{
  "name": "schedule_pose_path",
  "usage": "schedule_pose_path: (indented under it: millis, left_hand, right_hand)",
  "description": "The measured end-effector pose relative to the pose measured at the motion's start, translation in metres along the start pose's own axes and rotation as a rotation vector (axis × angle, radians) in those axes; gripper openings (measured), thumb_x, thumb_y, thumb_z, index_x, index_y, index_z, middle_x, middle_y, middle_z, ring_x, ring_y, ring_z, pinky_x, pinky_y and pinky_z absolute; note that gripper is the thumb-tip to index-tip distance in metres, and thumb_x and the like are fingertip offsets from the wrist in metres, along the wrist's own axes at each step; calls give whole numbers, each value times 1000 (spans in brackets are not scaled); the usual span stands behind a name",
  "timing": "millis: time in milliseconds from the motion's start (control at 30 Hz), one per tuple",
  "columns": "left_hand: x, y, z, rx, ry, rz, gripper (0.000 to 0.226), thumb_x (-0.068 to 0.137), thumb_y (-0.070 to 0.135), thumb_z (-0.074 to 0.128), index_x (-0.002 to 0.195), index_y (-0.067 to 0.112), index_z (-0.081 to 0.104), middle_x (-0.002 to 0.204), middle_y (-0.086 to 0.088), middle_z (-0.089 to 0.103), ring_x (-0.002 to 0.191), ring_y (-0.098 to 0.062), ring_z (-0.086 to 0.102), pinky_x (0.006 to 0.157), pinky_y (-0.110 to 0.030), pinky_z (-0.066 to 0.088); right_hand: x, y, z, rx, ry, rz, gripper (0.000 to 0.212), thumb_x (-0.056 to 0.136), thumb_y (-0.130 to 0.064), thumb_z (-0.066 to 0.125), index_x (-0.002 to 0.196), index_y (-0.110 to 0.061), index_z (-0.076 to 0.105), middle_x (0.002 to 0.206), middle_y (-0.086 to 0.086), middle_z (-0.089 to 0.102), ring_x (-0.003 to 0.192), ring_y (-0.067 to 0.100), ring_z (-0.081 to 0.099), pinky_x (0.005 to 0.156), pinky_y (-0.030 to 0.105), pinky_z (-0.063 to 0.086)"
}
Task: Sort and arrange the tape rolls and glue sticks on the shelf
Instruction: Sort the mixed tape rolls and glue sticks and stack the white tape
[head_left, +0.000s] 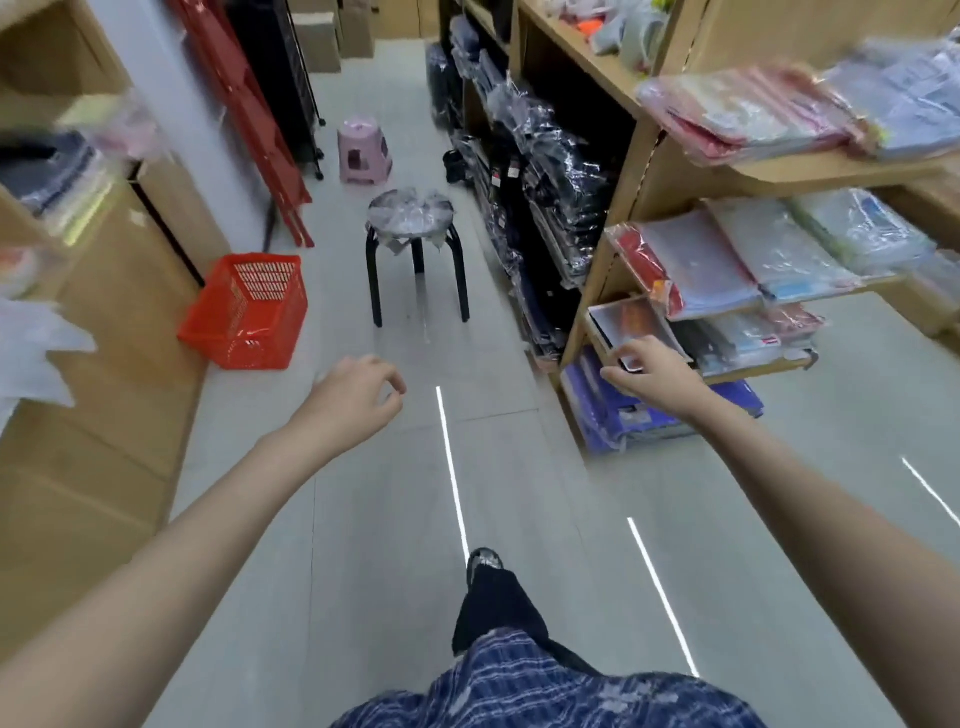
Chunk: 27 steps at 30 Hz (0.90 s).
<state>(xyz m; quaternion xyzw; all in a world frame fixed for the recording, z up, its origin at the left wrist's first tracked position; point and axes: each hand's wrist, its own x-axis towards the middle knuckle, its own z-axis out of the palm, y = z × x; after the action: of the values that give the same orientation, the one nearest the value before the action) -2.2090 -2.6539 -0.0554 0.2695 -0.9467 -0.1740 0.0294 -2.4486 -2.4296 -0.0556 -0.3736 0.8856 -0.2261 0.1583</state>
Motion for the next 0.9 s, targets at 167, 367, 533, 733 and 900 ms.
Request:
schedule_pose_path:
  millis: [167, 367, 533, 733, 900]
  left_hand:
    - [172, -58, -40, -26, 113, -29, 16, 88, 17, 53, 94, 16, 69, 118, -4, 60, 115, -28, 48, 93, -38, 34]
    - [362, -124, -86, -27, 129, -77, 23, 86, 27, 52, 90, 15, 70, 114, -7, 61, 110, -31, 52, 92, -39, 36]
    - [552, -184, -90, 90, -6, -37, 15, 86, 23, 53, 92, 20, 66, 116, -7, 62, 111, -32, 52, 97, -41, 40]
    - [761, -167, -133, 179, -21, 44, 23, 89, 23, 50, 106, 19, 64, 136, -5, 50, 122, -33, 41, 102, -44, 31]
    - [901, -118, -139, 192, 121, 325, 24, 91, 15, 48, 109, 10, 62, 142, -8, 42, 134, -29, 26, 106, -41, 15]
  right_hand:
    - [200, -30, -11, -1, -26, -86, 20, 88, -19, 60, 101, -5, 66, 99, 11, 58, 105, 27, 52, 78, 25, 34]
    - [404, -80, -32, 5, -5, -160, 22, 91, -20, 57, 108, -7, 64, 95, -3, 47, 105, 17, 44, 79, 20, 28]
    - [567, -64, -32, -14, 89, -84, 20, 87, -22, 61, 102, -9, 65, 112, 11, 56, 121, 26, 41, 103, 35, 28]
    - [696, -47, -109, -40, 412, 202, 29, 85, -25, 56, 107, -8, 65, 128, 20, 45, 127, 34, 33, 101, 35, 26]
    - [788, -21, -179, -78, 690, 265, 40, 78, -26, 46, 103, -1, 65, 119, 26, 46, 118, 40, 38, 103, 36, 25]
